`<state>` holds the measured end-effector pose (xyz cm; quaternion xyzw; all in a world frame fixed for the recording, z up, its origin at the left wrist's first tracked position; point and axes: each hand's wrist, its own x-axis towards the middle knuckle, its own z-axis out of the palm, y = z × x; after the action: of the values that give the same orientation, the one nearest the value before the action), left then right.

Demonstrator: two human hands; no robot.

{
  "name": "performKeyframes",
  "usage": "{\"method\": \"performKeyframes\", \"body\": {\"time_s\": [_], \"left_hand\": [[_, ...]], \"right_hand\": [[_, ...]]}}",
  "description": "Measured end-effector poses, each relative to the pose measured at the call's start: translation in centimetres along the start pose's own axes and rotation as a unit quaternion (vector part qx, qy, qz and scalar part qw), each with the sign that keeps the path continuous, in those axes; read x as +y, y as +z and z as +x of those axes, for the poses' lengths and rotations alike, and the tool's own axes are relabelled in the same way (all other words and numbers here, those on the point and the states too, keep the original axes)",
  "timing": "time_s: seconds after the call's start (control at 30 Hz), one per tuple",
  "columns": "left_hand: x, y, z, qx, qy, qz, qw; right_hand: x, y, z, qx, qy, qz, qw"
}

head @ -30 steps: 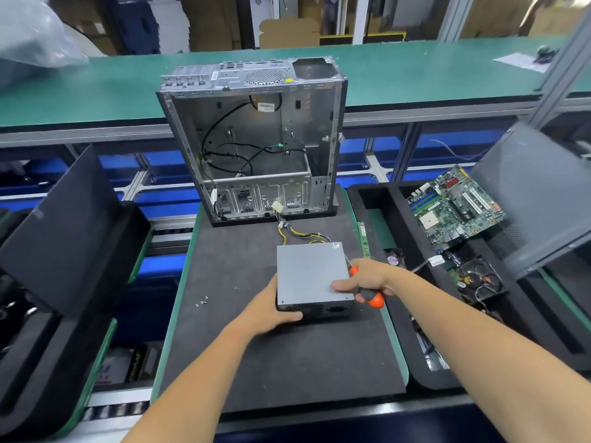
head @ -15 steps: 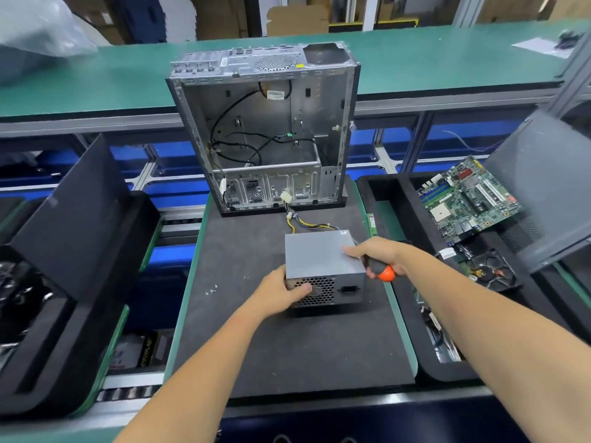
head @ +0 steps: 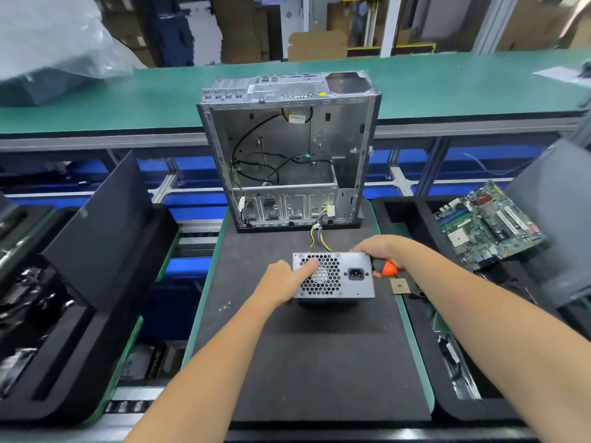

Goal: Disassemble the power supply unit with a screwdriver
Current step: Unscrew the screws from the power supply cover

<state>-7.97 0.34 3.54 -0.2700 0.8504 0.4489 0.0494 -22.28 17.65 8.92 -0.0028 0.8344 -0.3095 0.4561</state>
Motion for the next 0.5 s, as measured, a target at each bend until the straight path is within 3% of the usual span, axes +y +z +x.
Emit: {"method": "performKeyframes", "body": {"time_s": [0.13,0.2,0.33,0.5], "left_hand": [[0.3,0.1,0.9,0.022,-0.018,0.064,0.998],[0.5,0.5,1.5,0.058,0.009,0.055,0.997],[1.4,0.8,2.3,0.118,0.115,-0.058,0.985],[0.6,-0.4,2.1,0.113,0.074,-0.248,0.959]], "right_hand": [[-1.7,-0.6,-1.4,0.148,-0.066,-0.147,0.976],[-3.0,-0.9,-2.5,0.198,-0.093,-0.155,0.963],[-5.9,-0.9,-5.5,0.150,-0.148,-0.161,0.964],[-7.8,-0.2,-9.2,0.115,-0.241,-0.301,0.915]]}}
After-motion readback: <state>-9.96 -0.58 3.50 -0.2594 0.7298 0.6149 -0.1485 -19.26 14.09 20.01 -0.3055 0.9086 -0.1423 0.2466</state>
